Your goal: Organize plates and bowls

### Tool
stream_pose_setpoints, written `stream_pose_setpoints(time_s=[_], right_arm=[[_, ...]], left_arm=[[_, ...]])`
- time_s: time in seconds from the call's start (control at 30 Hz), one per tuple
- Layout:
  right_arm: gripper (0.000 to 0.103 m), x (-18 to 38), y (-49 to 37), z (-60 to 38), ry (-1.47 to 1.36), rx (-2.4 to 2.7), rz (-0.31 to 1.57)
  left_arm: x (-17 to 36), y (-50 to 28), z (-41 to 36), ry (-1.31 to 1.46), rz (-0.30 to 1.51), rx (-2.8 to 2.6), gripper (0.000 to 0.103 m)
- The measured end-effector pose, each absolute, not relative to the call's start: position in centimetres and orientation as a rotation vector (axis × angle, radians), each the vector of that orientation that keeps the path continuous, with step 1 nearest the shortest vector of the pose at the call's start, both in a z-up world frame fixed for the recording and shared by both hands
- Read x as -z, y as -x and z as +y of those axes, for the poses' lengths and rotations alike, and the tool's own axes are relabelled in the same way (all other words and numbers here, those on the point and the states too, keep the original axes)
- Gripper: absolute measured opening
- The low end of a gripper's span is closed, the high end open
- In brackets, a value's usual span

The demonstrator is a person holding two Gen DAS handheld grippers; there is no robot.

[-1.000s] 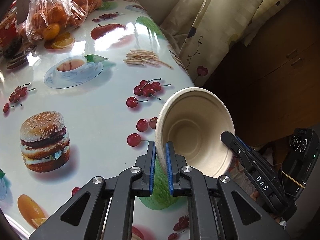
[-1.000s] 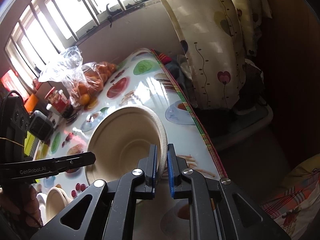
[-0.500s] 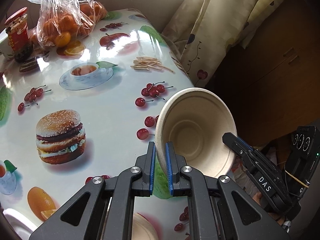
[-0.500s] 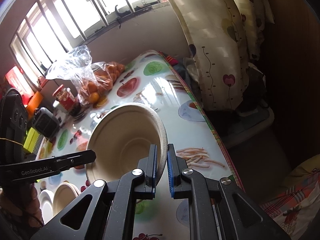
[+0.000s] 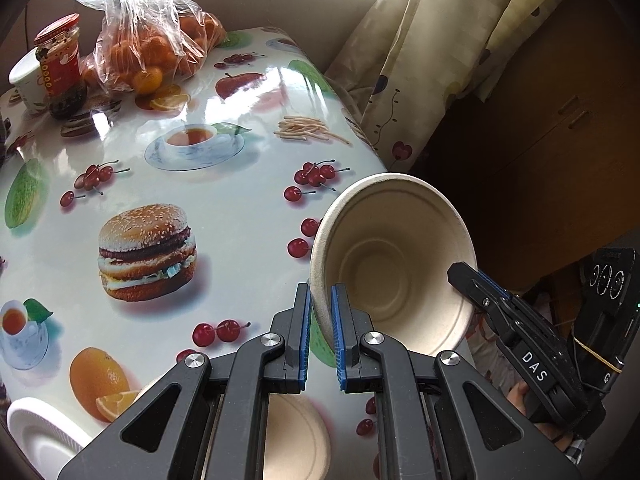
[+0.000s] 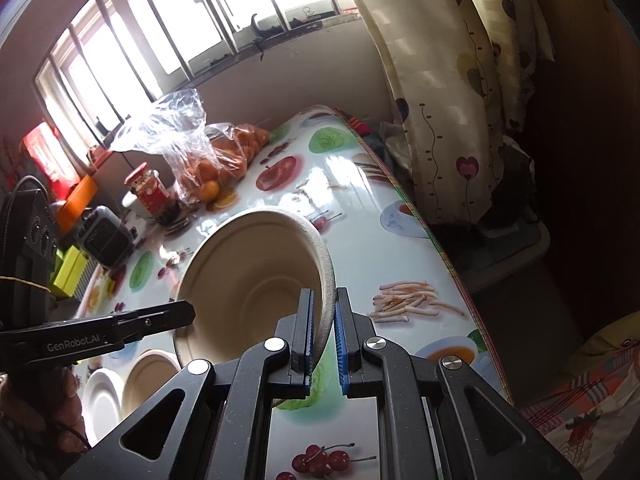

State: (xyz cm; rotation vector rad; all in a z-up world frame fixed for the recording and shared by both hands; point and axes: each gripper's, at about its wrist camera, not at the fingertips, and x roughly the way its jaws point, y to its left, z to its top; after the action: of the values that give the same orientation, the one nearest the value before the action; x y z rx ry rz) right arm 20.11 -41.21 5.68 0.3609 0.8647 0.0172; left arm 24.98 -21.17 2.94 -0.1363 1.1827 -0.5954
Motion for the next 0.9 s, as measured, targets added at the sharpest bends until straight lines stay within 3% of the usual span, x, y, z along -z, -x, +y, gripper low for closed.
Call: stream_pose_setpoints(time_s=[0.9], right_arm=[[0.01, -6.5, -16.6, -35.8, -0.357, -0.101, 0.865]], left_arm=[[-3.6, -21.5, -15.2, 0.167, 1.156, 0.564, 0.011]])
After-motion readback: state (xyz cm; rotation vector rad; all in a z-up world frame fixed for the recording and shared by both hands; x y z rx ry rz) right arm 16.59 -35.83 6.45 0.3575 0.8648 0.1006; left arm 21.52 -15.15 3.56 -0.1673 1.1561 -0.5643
